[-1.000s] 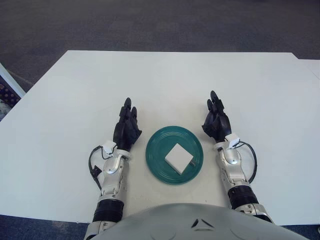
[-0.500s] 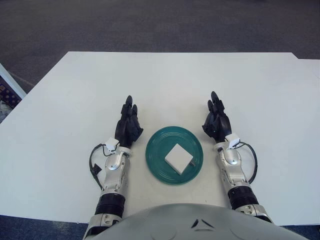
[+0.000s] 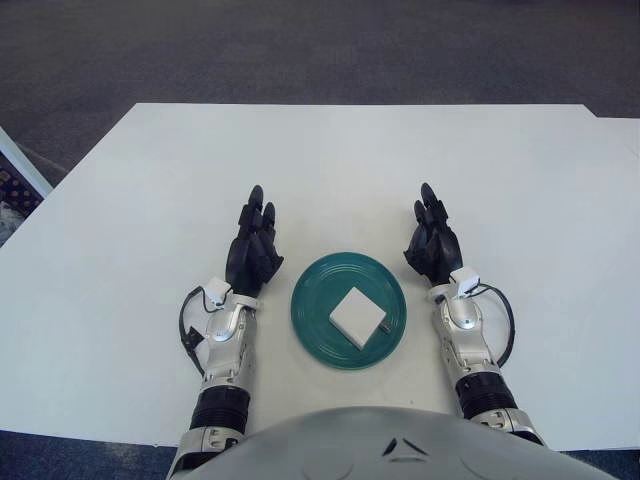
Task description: Put the charger into the plate.
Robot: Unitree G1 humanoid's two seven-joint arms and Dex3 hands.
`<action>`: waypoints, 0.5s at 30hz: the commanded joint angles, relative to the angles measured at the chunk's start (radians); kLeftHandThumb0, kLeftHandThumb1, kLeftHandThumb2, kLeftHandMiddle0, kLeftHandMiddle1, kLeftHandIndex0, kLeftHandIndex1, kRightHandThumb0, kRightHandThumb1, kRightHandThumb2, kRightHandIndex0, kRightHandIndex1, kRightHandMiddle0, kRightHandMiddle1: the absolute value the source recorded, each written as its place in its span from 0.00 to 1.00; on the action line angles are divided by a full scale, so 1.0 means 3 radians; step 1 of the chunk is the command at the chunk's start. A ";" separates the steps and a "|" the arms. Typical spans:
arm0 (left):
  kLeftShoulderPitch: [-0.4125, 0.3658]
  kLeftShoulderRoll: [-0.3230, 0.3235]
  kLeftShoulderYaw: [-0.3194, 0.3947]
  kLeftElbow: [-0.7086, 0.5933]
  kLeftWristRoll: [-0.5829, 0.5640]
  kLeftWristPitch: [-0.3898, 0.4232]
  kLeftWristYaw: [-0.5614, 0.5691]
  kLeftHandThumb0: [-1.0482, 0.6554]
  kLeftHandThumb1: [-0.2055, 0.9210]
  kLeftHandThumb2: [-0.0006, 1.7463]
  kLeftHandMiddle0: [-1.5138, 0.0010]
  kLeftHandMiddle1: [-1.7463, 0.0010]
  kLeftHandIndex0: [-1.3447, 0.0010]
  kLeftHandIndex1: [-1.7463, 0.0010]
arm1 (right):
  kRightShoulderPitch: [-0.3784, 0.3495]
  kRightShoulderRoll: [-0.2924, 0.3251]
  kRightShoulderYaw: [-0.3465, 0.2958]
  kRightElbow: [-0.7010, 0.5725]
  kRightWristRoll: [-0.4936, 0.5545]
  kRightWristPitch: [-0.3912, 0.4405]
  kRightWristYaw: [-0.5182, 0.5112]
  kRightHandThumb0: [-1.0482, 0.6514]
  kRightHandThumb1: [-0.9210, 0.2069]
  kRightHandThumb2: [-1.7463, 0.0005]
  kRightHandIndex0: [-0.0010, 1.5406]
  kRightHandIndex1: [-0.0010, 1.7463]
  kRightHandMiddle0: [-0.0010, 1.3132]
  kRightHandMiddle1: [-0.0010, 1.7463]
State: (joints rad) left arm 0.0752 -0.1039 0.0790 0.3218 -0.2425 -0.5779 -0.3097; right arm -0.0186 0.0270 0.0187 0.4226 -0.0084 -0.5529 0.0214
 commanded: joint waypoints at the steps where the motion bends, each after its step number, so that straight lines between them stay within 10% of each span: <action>1: 0.0243 -0.0176 0.0027 0.0358 -0.0142 -0.0114 -0.0049 0.00 1.00 0.47 1.00 1.00 0.97 0.58 | 0.0430 -0.0054 -0.0031 0.0220 -0.0001 0.0047 0.0019 0.07 0.00 0.44 0.00 0.00 0.02 0.06; 8: 0.0050 -0.0127 0.0198 0.0773 -0.0250 -0.0402 -0.0247 0.00 1.00 0.44 0.97 1.00 0.96 0.20 | 0.0445 -0.0058 -0.0031 0.0204 -0.0012 0.0030 0.0040 0.07 0.00 0.44 0.00 0.00 0.01 0.06; 15: -0.0018 -0.0077 0.0234 0.1013 -0.0091 -0.0696 -0.0280 0.00 1.00 0.42 0.93 0.99 0.96 0.07 | 0.0444 -0.0068 -0.0035 0.0206 -0.0019 0.0020 0.0058 0.07 0.00 0.44 0.00 0.00 0.00 0.06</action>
State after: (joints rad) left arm -0.0250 -0.1068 0.1362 0.4349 -0.2679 -0.7099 -0.3741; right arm -0.0119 0.0258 0.0151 0.4088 -0.0085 -0.5517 0.0322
